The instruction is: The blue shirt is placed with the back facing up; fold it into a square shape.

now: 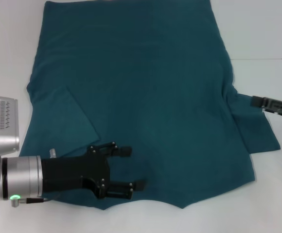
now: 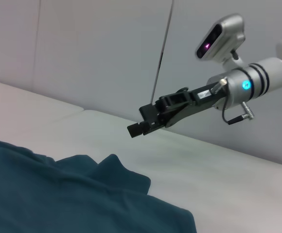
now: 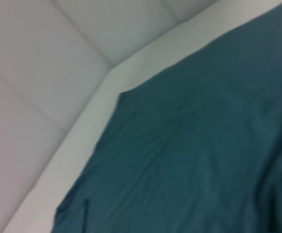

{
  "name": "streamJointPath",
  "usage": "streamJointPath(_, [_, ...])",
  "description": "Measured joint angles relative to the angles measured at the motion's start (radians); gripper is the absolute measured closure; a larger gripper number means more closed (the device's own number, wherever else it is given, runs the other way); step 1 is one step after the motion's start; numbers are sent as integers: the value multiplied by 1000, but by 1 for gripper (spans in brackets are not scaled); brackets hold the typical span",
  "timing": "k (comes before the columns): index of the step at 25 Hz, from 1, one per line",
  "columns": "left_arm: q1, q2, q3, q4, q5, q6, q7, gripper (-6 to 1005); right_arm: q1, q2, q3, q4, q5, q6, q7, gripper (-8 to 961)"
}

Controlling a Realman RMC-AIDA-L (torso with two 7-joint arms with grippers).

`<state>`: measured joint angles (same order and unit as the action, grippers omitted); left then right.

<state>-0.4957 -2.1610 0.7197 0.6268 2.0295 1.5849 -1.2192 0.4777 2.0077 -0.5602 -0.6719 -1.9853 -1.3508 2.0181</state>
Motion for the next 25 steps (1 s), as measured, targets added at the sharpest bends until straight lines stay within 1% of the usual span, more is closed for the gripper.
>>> streamJointPath(4, [0, 0, 2, 1, 2, 3, 0, 50, -10, -26, -3, 17, -2, 63, 84, 68])
streamJointPath(6, [-1, 0, 4, 1, 4, 3, -2, 50, -12, -35, -5, 30, -10, 87, 112, 68])
streamJointPath(9, [-3, 0, 4, 1, 5, 4, -4, 50, -9, -42, -6, 37, -43, 99, 145, 68])
streamJointPath(14, [-5, 0, 5, 1, 5, 4, -6, 49, 12, -53, -6, 32, -152, 102, 205, 69])
streamJointPath(16, [-6, 0, 4, 1, 5, 4, -6, 49, 15, -53, -6, 32, -163, 106, 207, 69])
streamJointPath(18, [-6, 0, 5, 1, 5, 5, -6, 50, 22, -47, -6, 36, -173, 132, 200, 69])
streamJointPath(21, [-6, 0, 4, 0, 5, 4, -6, 50, 25, -29, -3, 37, -171, 163, 178, 69])
streamJointPath(22, [-6, 0, 4, -1, 5, 4, -6, 50, 30, -15, 0, 38, -169, 193, 164, 69])
streamJointPath(23, [-6, 0, 3, -1, 5, 4, -6, 50, 30, -15, 0, 38, -169, 193, 164, 69])
streamJointPath(25, [-6, 0, 0, -1, 5, 4, -6, 50, 33, -4, 0, 38, -168, 218, 154, 69])
